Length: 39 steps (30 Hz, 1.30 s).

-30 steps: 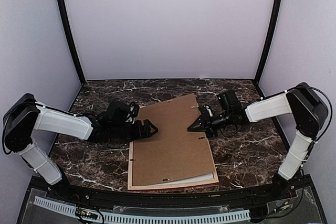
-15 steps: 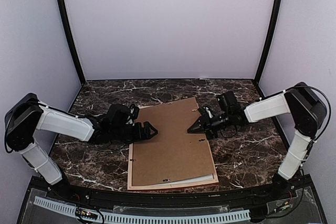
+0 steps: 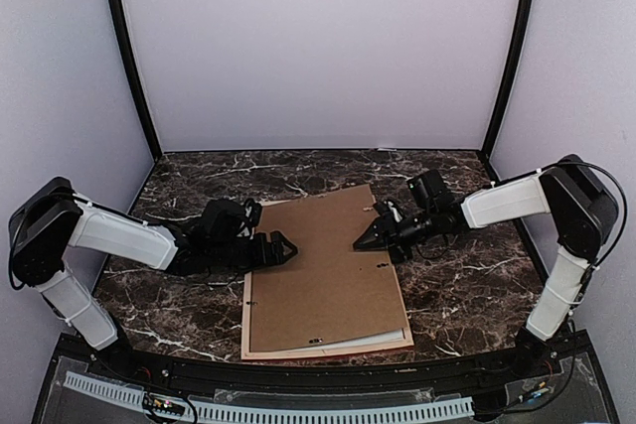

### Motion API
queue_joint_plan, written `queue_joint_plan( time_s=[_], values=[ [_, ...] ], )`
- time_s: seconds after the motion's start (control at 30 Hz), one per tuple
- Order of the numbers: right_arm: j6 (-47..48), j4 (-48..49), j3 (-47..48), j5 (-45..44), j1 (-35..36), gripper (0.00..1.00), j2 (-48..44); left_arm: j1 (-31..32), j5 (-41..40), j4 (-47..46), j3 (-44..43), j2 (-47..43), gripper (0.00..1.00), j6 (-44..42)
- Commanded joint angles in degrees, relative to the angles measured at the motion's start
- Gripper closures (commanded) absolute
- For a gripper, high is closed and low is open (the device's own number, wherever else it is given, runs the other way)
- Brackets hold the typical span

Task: Put the photo into the frame
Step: Place the backboard on the frame body.

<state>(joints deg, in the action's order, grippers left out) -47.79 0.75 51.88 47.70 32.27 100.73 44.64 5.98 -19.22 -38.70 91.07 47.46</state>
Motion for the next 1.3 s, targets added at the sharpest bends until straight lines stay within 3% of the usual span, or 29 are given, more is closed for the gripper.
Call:
queue_joint_plan(
  time_s=[0.0, 1.27],
  values=[
    [2.1, -1.2, 2.5, -0.4, 0.4, 0.48, 0.5, 0.3, -1.2, 4.6, 2.4, 0.0, 0.08, 1.0],
    [10.6, -15.4, 6.3, -10.0, 0.3, 0.39, -1.4, 0.2, -3.2, 8.6, 3.2, 0.5, 0.08, 0.7]
  ],
)
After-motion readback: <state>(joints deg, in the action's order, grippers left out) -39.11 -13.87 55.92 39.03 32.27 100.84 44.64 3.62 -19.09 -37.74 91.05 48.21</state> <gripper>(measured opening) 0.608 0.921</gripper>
